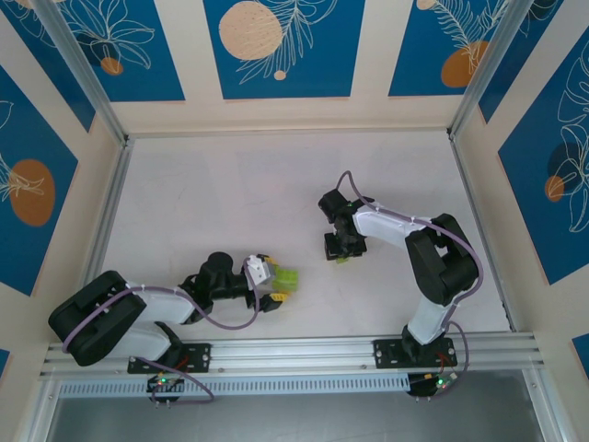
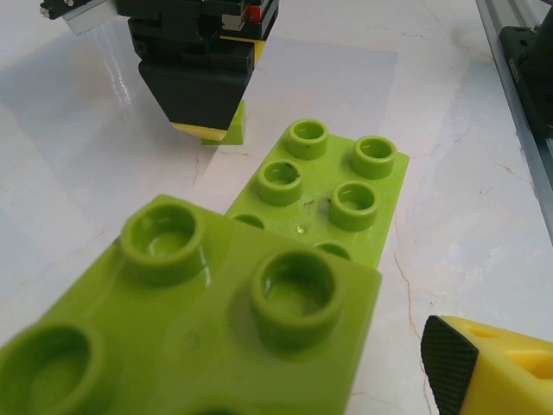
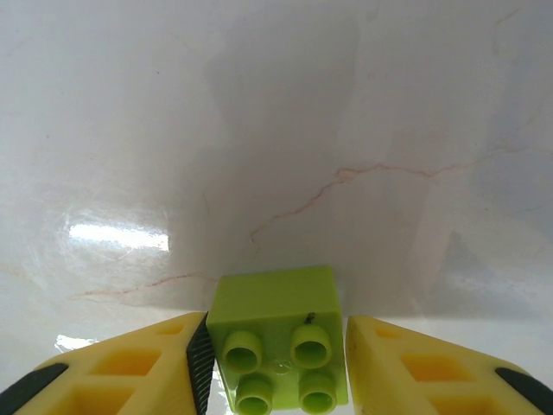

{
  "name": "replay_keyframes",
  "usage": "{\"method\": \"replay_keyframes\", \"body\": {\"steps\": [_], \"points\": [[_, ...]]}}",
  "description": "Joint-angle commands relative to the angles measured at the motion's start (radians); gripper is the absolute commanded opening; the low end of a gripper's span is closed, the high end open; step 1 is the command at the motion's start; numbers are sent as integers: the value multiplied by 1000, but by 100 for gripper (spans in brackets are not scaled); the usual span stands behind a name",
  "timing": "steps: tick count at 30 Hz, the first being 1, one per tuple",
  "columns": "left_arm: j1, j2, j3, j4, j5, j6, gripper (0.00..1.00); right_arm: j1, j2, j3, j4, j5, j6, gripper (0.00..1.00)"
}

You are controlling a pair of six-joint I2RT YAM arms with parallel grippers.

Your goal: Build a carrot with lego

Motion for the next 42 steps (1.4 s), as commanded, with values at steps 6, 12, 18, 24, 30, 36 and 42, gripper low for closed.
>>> {"method": "replay_keyframes", "body": {"steps": [6,12,18,24,30,36,42], "points": [[14,10,17,16,26,24,86,-6,-31,15,-15,-39,-22,47],[14,12,18,14,25,22,86,-17,-51,5,-12,-46,-30,48],[14,12,18,14,25,23,86,-26,-60,2,-13,-50,-35,48],[13,14,18,14,25,23,86,-28,-49,-3,-9,-62,-42,50],[13,13,18,14,25,23,86,-32,-43,-9,-7,-66,-48,51],[13,13,18,14,25,24,86,-33,-34,-12,-3,-80,-53,52],[14,13,18,14,24,23,85,-33,-23,-14,-6,-94,-59,52]]}}
